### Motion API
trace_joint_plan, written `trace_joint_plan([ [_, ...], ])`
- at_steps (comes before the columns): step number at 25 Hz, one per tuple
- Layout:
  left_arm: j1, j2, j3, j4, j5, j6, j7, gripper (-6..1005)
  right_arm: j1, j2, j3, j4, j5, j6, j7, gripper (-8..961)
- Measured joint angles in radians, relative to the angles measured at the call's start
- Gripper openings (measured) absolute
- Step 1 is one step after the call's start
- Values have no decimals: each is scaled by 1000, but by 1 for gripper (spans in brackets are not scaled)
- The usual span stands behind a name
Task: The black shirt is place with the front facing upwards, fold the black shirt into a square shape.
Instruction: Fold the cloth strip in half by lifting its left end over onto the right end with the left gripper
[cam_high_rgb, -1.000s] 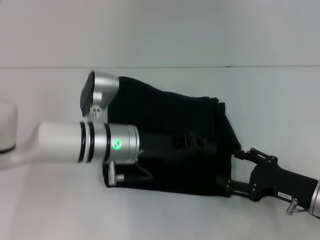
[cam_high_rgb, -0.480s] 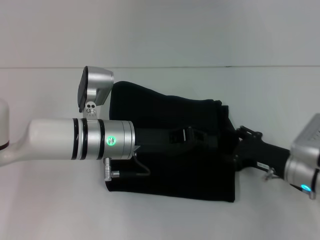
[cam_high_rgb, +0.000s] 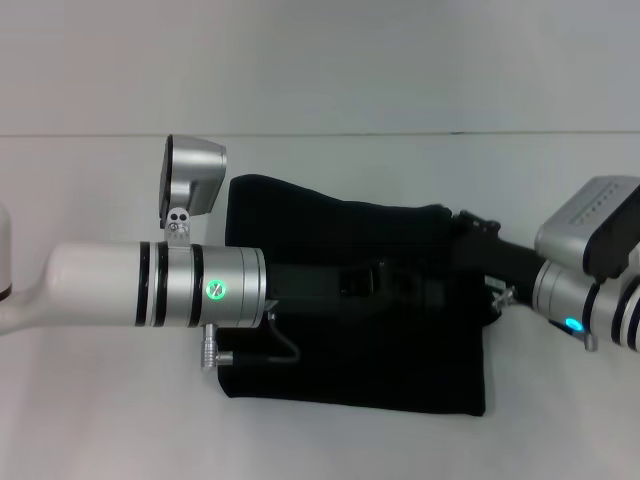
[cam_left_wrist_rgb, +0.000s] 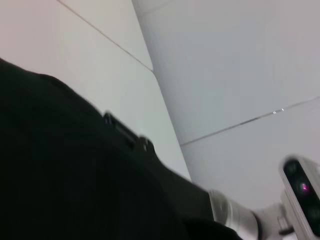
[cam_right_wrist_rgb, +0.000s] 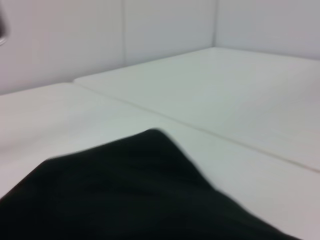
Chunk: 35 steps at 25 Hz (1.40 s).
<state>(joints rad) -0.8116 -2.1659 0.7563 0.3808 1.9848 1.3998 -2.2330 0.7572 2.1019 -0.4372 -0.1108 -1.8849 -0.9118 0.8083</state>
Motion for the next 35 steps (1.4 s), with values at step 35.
trace_joint_plan([
  [35,28,-8,101,-101,-69,-120,72,73,-140,-11,227,-43,235,-88,-1,929],
])
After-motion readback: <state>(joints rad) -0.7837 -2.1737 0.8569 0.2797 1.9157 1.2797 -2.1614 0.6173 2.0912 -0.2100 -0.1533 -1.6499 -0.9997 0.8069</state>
